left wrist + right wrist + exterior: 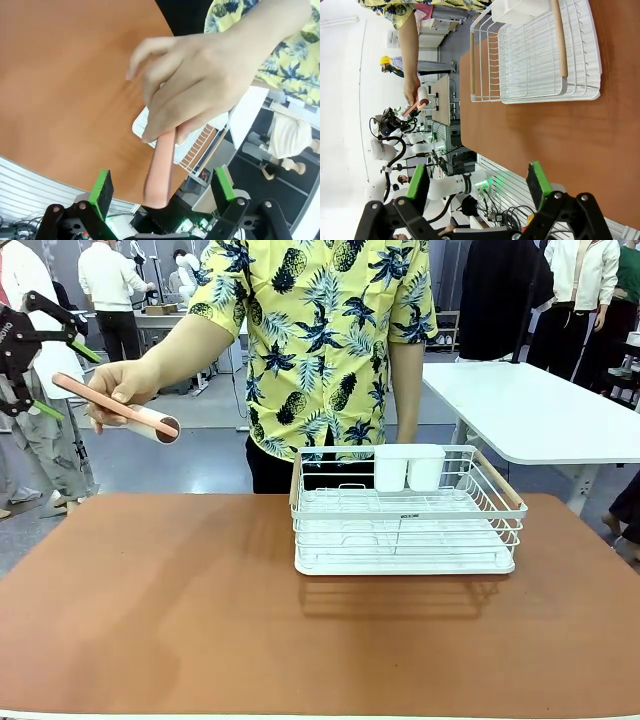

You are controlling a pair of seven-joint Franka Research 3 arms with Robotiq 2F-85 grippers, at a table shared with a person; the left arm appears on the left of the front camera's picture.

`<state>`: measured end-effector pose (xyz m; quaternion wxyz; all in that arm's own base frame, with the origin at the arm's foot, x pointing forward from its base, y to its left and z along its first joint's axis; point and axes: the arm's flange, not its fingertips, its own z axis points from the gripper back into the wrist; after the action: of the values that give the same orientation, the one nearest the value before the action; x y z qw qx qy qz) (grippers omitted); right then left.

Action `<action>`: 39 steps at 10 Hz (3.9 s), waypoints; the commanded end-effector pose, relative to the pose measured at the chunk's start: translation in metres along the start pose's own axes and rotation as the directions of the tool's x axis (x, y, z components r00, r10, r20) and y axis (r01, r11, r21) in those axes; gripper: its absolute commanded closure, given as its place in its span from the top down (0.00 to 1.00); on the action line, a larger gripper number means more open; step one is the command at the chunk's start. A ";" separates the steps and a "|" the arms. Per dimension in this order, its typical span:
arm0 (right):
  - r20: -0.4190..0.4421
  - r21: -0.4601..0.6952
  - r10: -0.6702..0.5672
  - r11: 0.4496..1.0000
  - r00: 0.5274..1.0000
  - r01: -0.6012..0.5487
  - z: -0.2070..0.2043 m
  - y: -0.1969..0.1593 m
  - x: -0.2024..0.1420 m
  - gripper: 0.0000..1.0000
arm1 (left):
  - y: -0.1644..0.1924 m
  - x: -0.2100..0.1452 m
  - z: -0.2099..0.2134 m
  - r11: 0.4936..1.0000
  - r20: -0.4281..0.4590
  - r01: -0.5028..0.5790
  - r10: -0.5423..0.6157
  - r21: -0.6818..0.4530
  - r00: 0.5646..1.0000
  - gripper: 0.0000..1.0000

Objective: Clean the table.
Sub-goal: Pick up the Lint Roller when the human hands it over, then clean the table with the Lint Roller when the human lifts the Dish drying rack.

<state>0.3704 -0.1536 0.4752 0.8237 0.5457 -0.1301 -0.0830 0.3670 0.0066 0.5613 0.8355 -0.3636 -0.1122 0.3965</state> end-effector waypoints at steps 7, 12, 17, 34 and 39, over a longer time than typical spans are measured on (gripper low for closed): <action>-0.004 0.008 0.012 1.000 1.000 -0.012 0.002 0.002 -0.002 1.00 | -0.011 0.010 -0.021 0.999 0.040 -0.034 0.033 0.018 0.999 1.00; -0.004 0.008 0.012 1.000 1.000 -0.012 0.002 0.002 -0.002 1.00 | -0.011 0.008 -0.020 1.000 0.039 -0.022 0.022 -0.001 0.999 0.58; -0.004 0.008 0.012 1.000 1.000 -0.012 0.002 0.002 -0.002 1.00 | -0.011 0.008 -0.018 1.000 0.047 -0.016 0.016 -0.005 0.999 0.09; -0.004 0.008 0.012 1.000 1.000 -0.012 0.002 0.002 -0.002 1.00 | -0.009 0.008 -0.018 1.000 0.030 -0.009 0.009 -0.011 1.000 0.01; -0.004 0.008 0.012 1.000 1.000 -0.012 0.002 0.002 -0.002 1.00 | -0.009 0.008 -0.018 1.000 0.030 -0.009 0.009 -0.011 1.000 0.01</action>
<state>0.3704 -0.1537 0.4752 0.8237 0.5456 -0.1302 -0.0830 0.3873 -0.0007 0.5526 0.8297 -0.3655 -0.1220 0.4039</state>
